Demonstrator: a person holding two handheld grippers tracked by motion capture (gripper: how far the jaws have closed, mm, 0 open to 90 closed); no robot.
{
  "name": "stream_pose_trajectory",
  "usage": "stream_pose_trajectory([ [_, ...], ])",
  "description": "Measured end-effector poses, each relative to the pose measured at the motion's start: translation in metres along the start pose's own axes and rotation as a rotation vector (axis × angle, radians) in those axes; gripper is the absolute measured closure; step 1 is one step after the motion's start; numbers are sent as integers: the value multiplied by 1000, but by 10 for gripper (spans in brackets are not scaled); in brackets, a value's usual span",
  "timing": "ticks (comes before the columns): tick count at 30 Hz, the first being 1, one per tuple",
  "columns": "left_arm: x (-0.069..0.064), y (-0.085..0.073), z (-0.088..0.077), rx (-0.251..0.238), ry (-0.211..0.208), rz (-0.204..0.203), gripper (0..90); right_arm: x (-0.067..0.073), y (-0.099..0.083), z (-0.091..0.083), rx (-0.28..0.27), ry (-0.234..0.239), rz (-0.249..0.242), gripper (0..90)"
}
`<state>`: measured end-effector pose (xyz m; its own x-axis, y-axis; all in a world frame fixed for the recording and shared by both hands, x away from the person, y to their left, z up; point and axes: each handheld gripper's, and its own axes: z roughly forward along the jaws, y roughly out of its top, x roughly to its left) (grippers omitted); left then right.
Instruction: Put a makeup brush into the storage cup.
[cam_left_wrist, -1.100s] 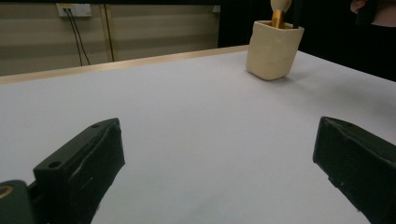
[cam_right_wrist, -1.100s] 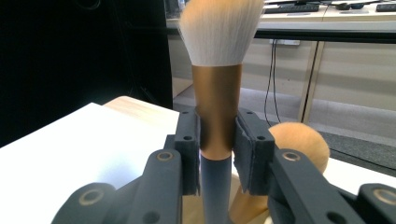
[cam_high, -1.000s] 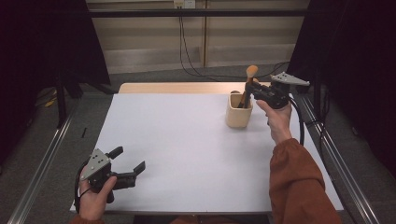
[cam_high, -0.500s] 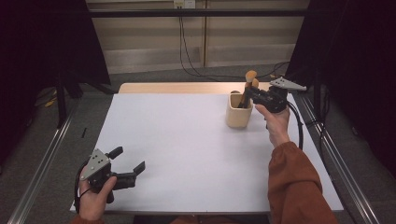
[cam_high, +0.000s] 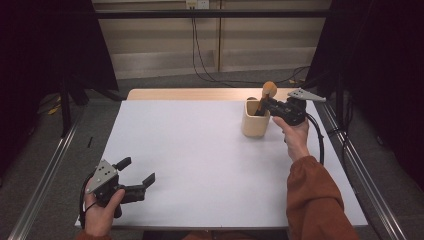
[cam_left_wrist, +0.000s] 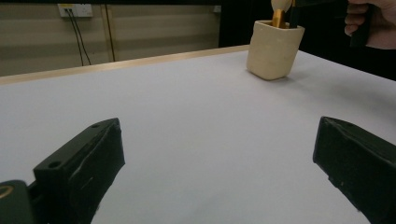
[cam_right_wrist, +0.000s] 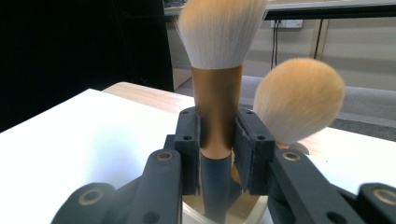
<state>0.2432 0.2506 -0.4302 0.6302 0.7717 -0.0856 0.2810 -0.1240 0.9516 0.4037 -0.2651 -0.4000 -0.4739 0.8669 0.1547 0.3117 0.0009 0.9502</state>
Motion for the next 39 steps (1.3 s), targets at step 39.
stream_pose_trajectory([
  [39,0,1,4,5,-2,0,20,-4,-25,-3,70,0,2,664],
])
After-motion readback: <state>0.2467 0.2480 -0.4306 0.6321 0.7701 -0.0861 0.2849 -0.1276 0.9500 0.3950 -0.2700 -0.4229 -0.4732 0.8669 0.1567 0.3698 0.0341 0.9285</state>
